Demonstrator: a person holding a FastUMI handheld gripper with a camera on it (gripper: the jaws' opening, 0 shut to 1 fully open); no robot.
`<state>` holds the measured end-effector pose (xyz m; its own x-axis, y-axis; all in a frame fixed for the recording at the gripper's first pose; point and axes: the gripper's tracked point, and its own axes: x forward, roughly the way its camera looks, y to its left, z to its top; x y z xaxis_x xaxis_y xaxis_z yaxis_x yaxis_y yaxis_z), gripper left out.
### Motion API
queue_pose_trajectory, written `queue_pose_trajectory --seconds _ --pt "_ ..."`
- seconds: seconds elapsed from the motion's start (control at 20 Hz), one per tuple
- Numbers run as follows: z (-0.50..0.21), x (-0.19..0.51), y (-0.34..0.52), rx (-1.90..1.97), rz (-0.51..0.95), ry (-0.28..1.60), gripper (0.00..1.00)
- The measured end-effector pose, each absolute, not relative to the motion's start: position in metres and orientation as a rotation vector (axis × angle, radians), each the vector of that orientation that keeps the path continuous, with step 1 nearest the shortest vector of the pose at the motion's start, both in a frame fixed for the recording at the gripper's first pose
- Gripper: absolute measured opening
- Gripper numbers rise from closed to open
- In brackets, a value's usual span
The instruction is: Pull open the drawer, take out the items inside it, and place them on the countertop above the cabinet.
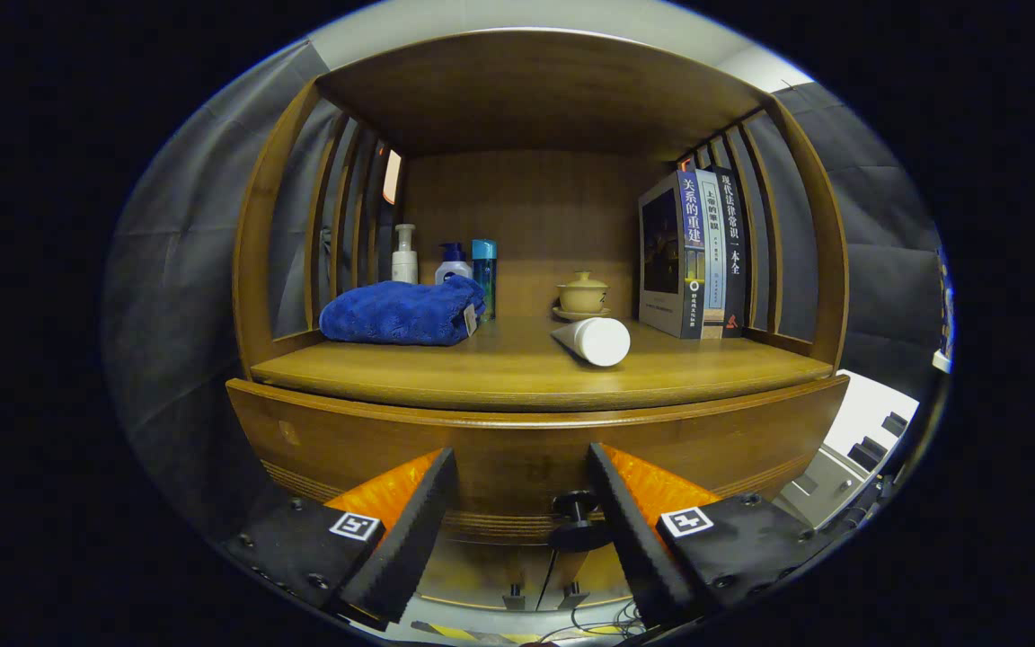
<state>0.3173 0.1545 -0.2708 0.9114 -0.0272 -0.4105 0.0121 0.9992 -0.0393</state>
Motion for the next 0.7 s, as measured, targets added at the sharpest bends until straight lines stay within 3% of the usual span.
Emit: queue_pose_trajectory --seconds 0.45,0.7 --pt "-0.274 0.322 0.154 -0.072 -0.011 0.428 0.98" --pt "-0.228 0.293 0.151 -0.036 0.013 0.38 0.98"
